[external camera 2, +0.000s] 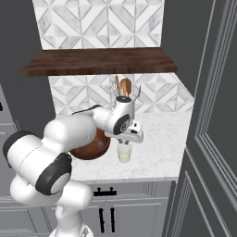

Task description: Grab a lemon wedge from the fridge and one ice cube from the ice bowl, and put them in the glass of lemonade.

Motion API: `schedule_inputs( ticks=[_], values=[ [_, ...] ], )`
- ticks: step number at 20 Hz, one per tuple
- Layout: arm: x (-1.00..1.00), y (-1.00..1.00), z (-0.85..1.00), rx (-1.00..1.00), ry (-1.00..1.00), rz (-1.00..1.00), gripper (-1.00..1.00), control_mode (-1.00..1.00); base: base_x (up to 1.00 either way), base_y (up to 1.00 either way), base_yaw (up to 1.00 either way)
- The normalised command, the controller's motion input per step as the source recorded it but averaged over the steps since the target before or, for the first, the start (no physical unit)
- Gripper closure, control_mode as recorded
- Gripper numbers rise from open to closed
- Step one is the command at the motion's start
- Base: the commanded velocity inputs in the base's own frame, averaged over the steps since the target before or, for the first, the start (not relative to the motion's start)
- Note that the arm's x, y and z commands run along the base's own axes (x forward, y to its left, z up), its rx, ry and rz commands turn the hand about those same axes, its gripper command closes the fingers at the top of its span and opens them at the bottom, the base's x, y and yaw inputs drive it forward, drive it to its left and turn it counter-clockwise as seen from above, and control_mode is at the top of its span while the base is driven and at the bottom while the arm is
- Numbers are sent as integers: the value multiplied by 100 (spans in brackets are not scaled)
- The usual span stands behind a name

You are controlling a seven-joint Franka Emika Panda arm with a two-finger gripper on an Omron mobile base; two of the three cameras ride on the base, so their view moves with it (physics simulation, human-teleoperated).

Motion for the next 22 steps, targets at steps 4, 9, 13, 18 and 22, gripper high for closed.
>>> schedule_inputs(
  ticks=[4, 9, 13, 18, 22],
  values=[
    [0, -1, 0, 0, 0, 0, -100, -100, 0, 0, 0],
    [0, 0, 0, 0, 0, 0, -100, -100, 0, 0, 0],
    [0, 0, 0, 0, 0, 0, -100, -100, 0, 0, 0],
    [-1, -3, 0, 0, 0, 0, -100, -100, 0, 0, 0],
    [-10, -18, 25, 7, -9, 0, -100, -100, 0, 0, 0]
  ],
)
